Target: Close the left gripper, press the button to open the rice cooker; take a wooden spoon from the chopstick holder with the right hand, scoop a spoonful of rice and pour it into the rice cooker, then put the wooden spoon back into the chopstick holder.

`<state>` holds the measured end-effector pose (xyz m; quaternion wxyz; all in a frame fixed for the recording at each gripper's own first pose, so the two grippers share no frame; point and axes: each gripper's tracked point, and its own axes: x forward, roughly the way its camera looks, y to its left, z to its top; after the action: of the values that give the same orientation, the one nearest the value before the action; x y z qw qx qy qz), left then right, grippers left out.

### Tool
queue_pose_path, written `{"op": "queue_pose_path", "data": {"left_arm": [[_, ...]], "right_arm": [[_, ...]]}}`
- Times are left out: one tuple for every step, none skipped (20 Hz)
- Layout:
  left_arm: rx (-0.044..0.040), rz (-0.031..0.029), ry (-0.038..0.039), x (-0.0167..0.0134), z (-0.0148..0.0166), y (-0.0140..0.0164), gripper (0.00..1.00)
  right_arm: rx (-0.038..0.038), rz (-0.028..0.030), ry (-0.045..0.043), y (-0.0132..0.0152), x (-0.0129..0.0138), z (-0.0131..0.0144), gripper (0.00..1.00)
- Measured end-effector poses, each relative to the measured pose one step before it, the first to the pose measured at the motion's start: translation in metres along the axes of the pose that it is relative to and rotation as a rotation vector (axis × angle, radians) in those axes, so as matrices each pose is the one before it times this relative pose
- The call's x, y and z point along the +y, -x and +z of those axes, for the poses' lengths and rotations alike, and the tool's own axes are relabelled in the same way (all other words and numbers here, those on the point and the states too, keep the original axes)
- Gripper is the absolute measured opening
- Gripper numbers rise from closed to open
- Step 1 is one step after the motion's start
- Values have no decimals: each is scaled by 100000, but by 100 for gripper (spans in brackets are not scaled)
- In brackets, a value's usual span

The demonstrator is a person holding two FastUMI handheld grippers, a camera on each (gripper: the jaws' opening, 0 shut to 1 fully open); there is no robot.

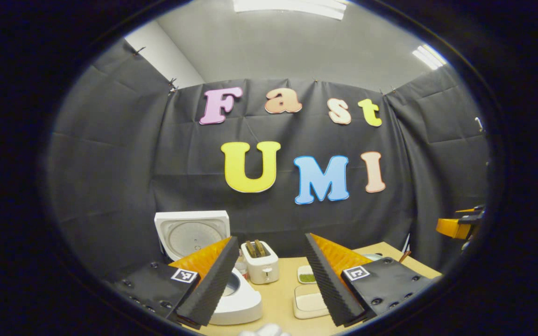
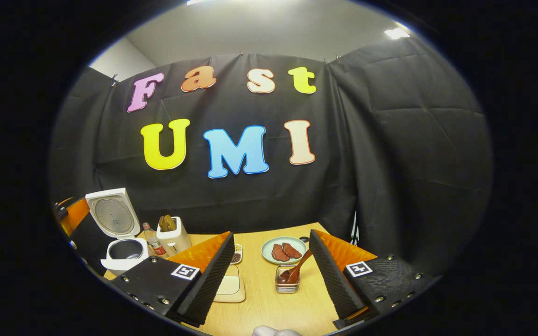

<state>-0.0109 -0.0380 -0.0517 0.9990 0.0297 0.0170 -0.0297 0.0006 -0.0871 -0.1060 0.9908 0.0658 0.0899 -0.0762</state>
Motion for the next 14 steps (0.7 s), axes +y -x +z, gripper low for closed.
{"op": "queue_pose_path", "data": {"left_arm": [[367, -422, 386, -364, 63, 87, 99], [402, -137, 134, -274, -48, 106, 99], [153, 348, 141, -131, -45, 58, 99], [-123, 543, 272, -65, 2, 68, 99], [172, 901, 455, -41, 24, 21, 99], [214, 340, 587, -234, -192, -81, 99], [457, -39, -174, -366, -31, -107, 99], [847, 952, -1845, -65, -299, -172, 96], [967, 1539, -2263, 143, -240, -110, 96], [451, 483, -586, -371, -182, -90, 97], [21, 151, 791, -493, 7, -172, 97], [1168, -23, 1069, -367, -409, -84, 99], [498, -2, 1695, -384, -242, -74, 99], [823, 27, 1784, -515, -132, -178, 99]], "right_arm": [[168, 137, -41, -42, -249, -729, 98], [-79, -310, 14, -154, -469, -867, 98], [773, -725, -294, -268, -477, -1076, 98], [1703, -56, -428, -414, -410, -1545, 98], [2303, -259, -749, -449, -471, -1471, 98], [2162, -561, -766, -554, -689, -1355, 98], [1953, -627, -1429, -708, -720, -1236, 98], [2264, -468, -1785, -933, -722, -1331, 98], [2419, 77, -2370, -1087, -661, -1259, 98], [2240, -432, -2636, -1265, -706, -1156, 98], [2559, -302, -2860, -1375, -739, -1002, 98], [2813, 180, -2803, -1429, -651, -1018, 98], [2140, 700, -2109, -1416, -469, -634, 98], [1390, -319, -1481, -1557, -656, -464, 98]]}}
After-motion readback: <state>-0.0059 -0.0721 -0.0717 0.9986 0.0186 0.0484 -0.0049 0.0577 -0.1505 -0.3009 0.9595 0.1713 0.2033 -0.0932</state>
